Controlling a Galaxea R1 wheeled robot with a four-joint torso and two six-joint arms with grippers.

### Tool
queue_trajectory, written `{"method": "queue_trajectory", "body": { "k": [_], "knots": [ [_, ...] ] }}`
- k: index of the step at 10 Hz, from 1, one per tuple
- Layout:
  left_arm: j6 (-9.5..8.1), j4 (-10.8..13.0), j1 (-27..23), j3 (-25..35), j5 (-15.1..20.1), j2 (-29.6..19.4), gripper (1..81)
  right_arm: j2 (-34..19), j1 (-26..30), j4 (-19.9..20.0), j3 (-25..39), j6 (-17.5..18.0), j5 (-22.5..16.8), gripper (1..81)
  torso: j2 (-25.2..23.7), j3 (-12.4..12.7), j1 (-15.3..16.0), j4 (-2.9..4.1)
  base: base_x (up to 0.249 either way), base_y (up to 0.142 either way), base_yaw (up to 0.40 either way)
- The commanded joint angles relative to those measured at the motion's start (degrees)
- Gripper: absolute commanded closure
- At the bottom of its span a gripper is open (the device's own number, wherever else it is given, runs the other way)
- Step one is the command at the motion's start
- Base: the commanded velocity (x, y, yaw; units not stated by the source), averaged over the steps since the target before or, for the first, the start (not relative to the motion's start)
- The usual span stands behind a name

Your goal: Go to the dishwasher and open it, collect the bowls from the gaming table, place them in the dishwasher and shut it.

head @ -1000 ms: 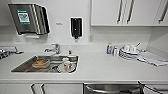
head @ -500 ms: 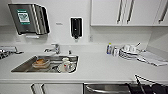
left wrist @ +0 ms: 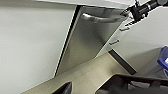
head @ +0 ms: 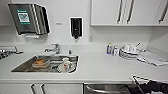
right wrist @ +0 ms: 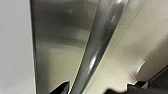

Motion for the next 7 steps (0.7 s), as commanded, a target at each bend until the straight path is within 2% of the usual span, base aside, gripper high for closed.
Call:
{"method": "queue_trajectory", "body": {
  "k": [1, 2, 4, 6, 7],
  "knots": [
    [0.42, 0.4, -4.5, 1.2, 0.7, -2.1, 1.0, -0.6, 7.9, -8.6, 1.6, 9.1, -5.8, 1.0, 0.0, 0.0, 0.0, 0.00, 0.000, 0.000, 0.000],
    [0.42, 0.3, -4.5, 0.9, 0.7, -2.1, 1.0, -0.4, 7.9, -13.4, 2.8, 14.9, -8.1, 1.0, 0.0, 0.0, 0.0, 0.00, 0.000, 0.000, 0.000],
    [0.42, 0.3, -4.5, 0.7, 0.7, -1.9, 1.0, -0.4, 7.3, -20.8, 5.1, 23.6, -9.3, 1.0, 0.0, 0.0, 0.0, 0.00, 0.000, 0.000, 0.000],
    [0.42, 0.4, -4.4, 0.7, 0.7, -1.6, 1.0, -0.2, 6.5, -26.0, 6.4, 28.2, -10.5, 1.0, 0.0, 0.0, 0.0, 0.00, 0.000, 0.000, 0.000],
    [0.42, 0.4, -4.5, 0.5, 0.7, -1.6, 1.0, 0.2, 6.3, -27.5, 6.9, 29.3, -13.5, 1.0, 0.0, 0.0, 0.0, 0.00, 0.000, 0.000, 0.000]
  ]
}}
